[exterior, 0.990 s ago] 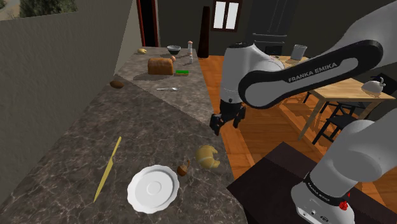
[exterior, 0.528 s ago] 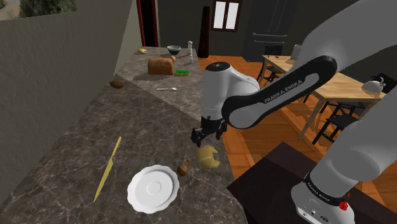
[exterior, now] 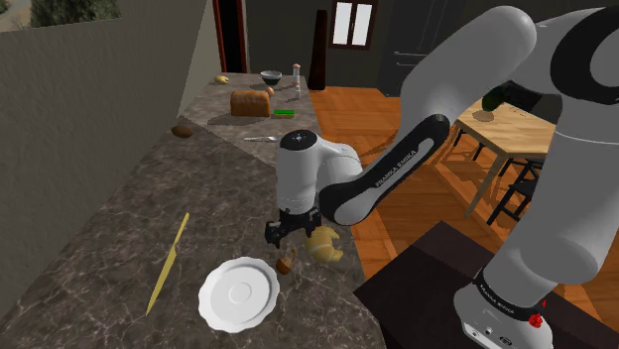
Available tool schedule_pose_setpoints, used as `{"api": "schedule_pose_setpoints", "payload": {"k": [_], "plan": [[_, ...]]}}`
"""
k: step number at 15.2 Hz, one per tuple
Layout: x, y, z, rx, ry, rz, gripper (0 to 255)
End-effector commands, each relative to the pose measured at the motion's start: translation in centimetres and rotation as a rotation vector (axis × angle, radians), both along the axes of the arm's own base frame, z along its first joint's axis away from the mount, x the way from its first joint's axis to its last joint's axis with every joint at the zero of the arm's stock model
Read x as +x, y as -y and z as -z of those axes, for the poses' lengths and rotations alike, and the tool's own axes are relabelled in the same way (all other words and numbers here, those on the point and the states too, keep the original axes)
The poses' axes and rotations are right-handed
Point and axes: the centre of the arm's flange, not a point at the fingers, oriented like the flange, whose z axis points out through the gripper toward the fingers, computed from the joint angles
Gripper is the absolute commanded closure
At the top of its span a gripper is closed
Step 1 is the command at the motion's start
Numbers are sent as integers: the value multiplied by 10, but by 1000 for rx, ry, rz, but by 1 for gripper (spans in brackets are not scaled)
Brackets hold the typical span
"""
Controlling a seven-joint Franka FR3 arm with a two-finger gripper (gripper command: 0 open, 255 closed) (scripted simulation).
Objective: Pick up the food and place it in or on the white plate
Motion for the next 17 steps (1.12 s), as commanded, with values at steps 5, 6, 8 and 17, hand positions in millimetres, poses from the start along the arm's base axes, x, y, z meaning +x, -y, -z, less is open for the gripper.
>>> {"api": "schedule_pose_setpoints", "payload": {"k": [5,6,8,17], "plan": [[8,-11,33,1,10,5,0],[8,-10,38,1,10,5,0],[10,-9,51,1,10,5,0],[10,-9,51,1,10,5,255]]}}
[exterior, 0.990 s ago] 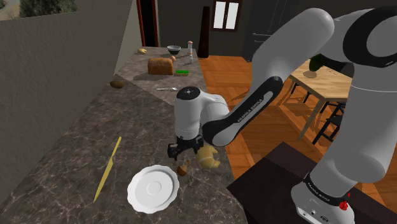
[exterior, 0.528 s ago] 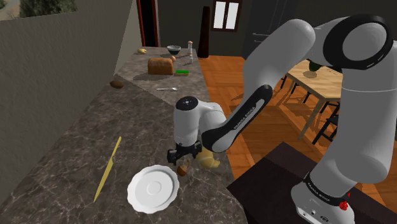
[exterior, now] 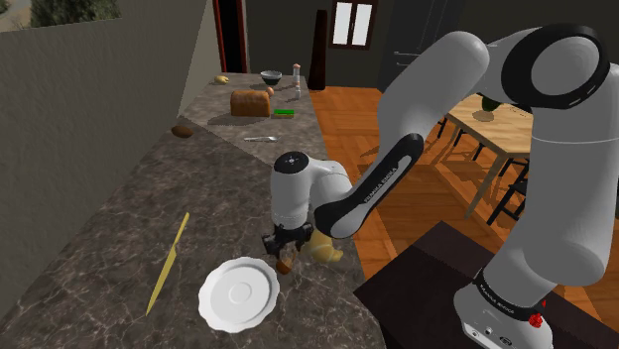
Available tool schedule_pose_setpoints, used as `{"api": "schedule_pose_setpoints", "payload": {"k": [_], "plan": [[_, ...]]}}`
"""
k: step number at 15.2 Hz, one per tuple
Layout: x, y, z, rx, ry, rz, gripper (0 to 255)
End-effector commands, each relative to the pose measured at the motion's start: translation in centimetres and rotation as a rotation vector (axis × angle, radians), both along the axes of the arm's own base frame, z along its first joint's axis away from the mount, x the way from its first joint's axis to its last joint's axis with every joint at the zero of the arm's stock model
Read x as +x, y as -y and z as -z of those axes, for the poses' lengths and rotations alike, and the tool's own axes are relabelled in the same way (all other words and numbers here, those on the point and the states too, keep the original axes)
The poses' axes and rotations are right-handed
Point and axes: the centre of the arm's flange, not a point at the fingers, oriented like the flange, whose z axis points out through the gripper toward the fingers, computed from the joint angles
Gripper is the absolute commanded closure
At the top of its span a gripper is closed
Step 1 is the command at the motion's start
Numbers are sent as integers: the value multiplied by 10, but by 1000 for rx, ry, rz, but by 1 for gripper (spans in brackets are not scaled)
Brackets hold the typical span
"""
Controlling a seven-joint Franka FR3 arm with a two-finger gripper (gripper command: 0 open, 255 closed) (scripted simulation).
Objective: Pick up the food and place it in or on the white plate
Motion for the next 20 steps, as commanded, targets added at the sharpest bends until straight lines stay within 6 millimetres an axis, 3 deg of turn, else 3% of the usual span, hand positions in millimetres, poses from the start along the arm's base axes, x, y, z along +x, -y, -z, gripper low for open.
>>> {"api": "schedule_pose_setpoints", "payload": {"k": [1,9,10,13,20], "plan": [[0,0,0,0,0,0,255],[0,0,0,0,0,0,255],[0,0,0,0,0,0,0],[-7,22,-11,247,-161,257,0],[-8,16,25,247,-161,257,0]]}}
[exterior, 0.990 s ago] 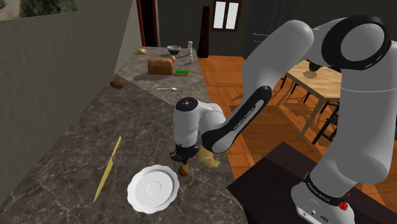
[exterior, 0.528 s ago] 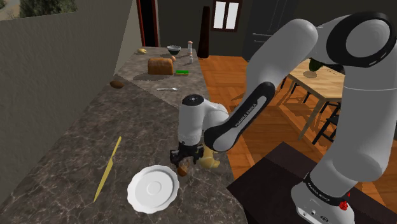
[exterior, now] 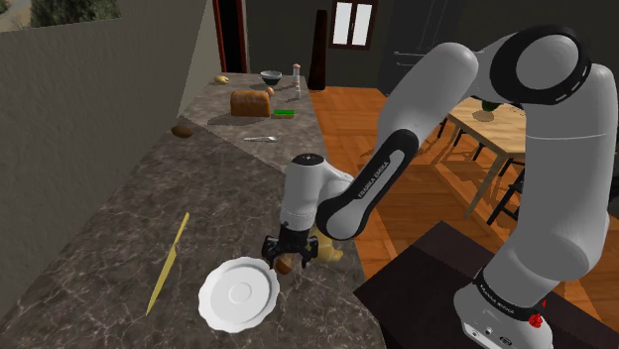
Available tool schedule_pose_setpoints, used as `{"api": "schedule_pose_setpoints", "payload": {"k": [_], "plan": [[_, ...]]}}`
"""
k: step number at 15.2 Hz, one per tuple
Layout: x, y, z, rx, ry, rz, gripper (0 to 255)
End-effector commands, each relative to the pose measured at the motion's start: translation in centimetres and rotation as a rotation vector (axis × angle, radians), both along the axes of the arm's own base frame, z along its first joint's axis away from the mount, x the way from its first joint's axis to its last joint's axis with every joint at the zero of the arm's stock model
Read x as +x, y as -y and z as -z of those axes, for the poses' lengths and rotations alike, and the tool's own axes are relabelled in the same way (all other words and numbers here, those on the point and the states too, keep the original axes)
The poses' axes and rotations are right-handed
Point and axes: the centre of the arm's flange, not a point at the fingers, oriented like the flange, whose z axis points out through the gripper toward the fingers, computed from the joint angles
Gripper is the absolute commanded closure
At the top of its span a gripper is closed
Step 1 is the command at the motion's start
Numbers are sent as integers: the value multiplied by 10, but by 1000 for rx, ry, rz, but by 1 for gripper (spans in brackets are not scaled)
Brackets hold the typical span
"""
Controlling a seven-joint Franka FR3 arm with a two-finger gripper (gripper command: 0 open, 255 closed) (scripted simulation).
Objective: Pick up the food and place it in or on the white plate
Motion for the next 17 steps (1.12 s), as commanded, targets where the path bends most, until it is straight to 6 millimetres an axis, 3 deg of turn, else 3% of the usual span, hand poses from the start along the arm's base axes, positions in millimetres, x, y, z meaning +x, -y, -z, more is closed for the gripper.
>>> {"api": "schedule_pose_setpoints", "payload": {"k": [1,8,9,17], "plan": [[0,-1,8,1,0,1,0],[0,-1,8,0,0,1,0],[0,-1,8,0,0,1,255],[0,-1,8,0,0,1,255]]}}
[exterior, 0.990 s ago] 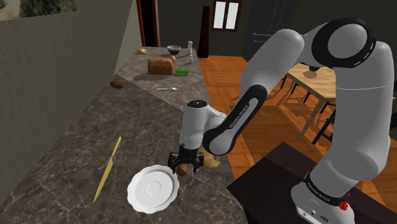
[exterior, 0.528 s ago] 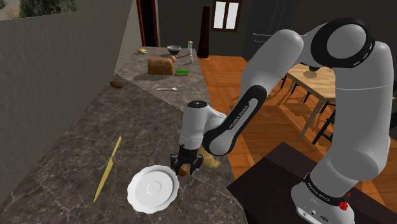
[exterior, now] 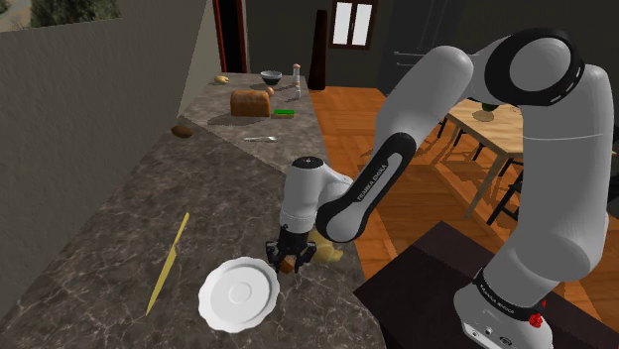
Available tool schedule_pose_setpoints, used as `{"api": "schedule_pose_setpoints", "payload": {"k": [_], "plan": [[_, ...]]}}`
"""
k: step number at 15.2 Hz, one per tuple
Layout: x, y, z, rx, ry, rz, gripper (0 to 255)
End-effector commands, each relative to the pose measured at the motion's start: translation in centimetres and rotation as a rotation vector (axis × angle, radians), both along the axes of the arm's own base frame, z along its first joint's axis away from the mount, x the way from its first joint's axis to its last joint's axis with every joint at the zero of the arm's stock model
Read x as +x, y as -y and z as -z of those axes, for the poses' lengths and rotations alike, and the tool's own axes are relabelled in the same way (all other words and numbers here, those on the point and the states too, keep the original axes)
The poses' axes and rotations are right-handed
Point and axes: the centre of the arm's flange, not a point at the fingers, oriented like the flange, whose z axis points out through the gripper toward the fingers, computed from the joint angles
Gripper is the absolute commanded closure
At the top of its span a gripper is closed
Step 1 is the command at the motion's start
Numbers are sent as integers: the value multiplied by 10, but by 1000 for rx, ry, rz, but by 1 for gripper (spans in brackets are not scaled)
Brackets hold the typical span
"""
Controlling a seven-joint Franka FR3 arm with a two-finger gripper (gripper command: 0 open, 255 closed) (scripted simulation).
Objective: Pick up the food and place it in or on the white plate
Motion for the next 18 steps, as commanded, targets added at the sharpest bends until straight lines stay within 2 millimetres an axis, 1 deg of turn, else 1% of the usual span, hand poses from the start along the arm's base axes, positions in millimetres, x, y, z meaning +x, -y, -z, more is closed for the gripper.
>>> {"api": "schedule_pose_setpoints", "payload": {"k": [1,18], "plan": [[0,0,0,0,0,0,255],[0,0,-88,0,0,0,255]]}}
